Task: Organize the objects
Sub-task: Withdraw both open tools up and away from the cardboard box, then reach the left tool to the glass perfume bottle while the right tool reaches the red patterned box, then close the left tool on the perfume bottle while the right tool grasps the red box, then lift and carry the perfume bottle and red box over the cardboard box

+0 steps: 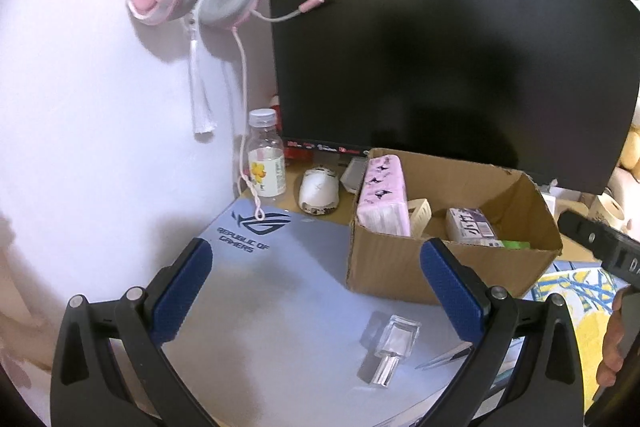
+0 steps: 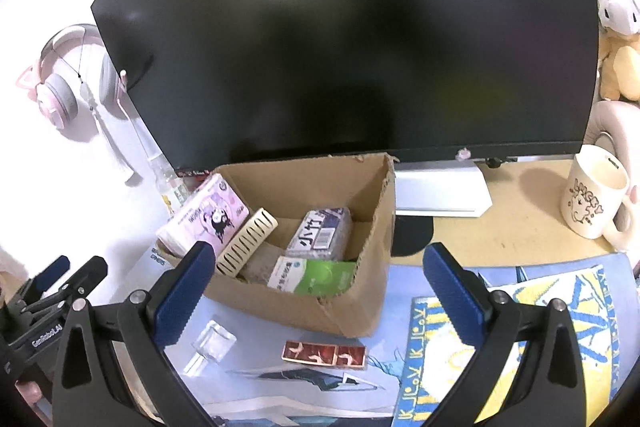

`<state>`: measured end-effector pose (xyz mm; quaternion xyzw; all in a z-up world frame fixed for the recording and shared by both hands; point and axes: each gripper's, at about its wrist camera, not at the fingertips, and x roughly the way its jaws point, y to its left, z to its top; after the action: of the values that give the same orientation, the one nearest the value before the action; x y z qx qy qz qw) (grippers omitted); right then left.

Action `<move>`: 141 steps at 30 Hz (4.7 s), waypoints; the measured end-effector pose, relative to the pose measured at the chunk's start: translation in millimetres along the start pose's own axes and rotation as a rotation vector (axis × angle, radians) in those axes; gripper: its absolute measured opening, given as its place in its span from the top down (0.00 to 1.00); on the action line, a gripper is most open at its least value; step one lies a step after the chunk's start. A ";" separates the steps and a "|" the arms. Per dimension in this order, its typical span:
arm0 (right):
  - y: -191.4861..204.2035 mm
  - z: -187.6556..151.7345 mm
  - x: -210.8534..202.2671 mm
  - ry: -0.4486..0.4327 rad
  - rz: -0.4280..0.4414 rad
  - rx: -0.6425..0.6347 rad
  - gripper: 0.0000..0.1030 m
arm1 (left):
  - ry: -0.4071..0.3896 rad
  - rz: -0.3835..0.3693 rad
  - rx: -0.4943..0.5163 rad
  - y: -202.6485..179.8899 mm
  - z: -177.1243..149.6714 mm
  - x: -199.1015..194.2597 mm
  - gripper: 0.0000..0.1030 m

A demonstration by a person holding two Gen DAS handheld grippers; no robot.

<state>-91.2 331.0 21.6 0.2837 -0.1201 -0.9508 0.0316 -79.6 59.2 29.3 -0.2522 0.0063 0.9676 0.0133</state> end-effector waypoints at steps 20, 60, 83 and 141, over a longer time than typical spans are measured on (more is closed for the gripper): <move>8.2 -42.7 33.3 0.125 -0.022 -0.048 0.00 | 0.140 -0.066 0.051 -20.2 -48.6 34.2 0.00; 12.8 -86.6 88.9 0.301 -0.144 -0.069 0.00 | 0.351 -0.089 0.104 -33.7 -93.4 96.3 0.00; 24.6 -90.3 101.8 0.334 -0.229 -0.114 0.00 | 0.332 -0.126 0.128 -28.7 -99.0 92.0 0.00; 47.1 -80.3 79.9 0.234 -0.117 -0.151 0.24 | 0.214 -0.165 0.067 -21.7 -77.6 68.1 0.71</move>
<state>-114.6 258.3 -74.3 0.3960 -0.0269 -0.9178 0.0109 -100.5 81.0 -71.8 -0.3531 0.0190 0.9300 0.1006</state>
